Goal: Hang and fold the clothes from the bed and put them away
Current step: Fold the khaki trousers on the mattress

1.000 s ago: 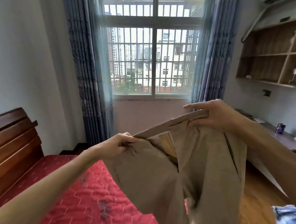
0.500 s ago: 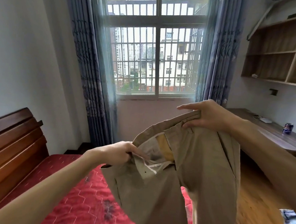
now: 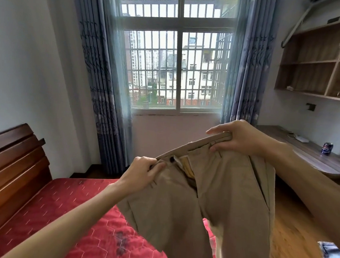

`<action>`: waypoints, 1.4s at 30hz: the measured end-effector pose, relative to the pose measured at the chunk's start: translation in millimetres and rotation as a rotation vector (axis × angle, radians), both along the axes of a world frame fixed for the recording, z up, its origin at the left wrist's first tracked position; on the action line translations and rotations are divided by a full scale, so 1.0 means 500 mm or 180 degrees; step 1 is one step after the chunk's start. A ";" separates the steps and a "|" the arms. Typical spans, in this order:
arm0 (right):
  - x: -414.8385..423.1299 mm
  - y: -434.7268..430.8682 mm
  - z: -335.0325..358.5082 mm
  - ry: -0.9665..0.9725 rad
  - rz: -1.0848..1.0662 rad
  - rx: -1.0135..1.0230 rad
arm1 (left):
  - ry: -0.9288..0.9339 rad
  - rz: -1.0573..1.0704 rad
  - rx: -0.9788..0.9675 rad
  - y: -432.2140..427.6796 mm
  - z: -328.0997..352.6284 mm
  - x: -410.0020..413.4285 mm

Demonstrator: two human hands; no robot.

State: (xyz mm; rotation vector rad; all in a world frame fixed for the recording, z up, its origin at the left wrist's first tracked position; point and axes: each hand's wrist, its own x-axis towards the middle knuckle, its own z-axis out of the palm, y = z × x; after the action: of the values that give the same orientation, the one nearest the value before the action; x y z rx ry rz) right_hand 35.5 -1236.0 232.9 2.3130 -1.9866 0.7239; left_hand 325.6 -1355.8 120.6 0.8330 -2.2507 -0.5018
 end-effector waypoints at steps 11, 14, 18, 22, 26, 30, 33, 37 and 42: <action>0.047 -0.030 -0.021 0.0104 -0.0725 0.0325 | -0.1254 0.0395 0.1084 0.035 0.143 -0.059; 0.100 -0.031 0.001 0.0188 -0.0822 0.0140 | -0.0243 0.0114 0.2340 0.071 0.190 -0.091; 0.163 -0.013 0.044 0.0044 -0.0462 -0.0214 | 0.0783 -0.0123 0.2781 0.086 0.232 -0.122; 0.193 0.022 0.083 -0.0310 -0.0208 -0.0397 | 0.1524 -0.0140 0.2812 0.095 0.251 -0.127; 0.184 0.055 0.098 -0.0301 -0.0014 0.0431 | 0.2328 0.0140 0.2954 0.077 0.269 -0.118; 0.180 0.049 0.081 -0.0067 -0.0009 0.0385 | 0.2650 -0.0004 0.3197 0.091 0.282 -0.119; 0.170 0.043 0.083 0.0182 -0.0002 0.0269 | 0.2392 0.0016 0.3011 0.093 0.288 -0.104; 0.144 0.042 0.091 -0.0108 0.0099 -0.0116 | 0.0939 0.0211 0.1695 0.032 0.289 -0.023; 0.122 0.032 0.100 -0.0718 0.0590 -0.0446 | 0.0821 -0.0520 0.1081 -0.022 0.239 0.048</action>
State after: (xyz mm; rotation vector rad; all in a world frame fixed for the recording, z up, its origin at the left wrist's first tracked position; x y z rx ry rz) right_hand 96.3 -1219.9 282.9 2.4483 -1.7436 1.1436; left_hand 349.4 -1366.7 240.1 0.7023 -2.0310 -1.0292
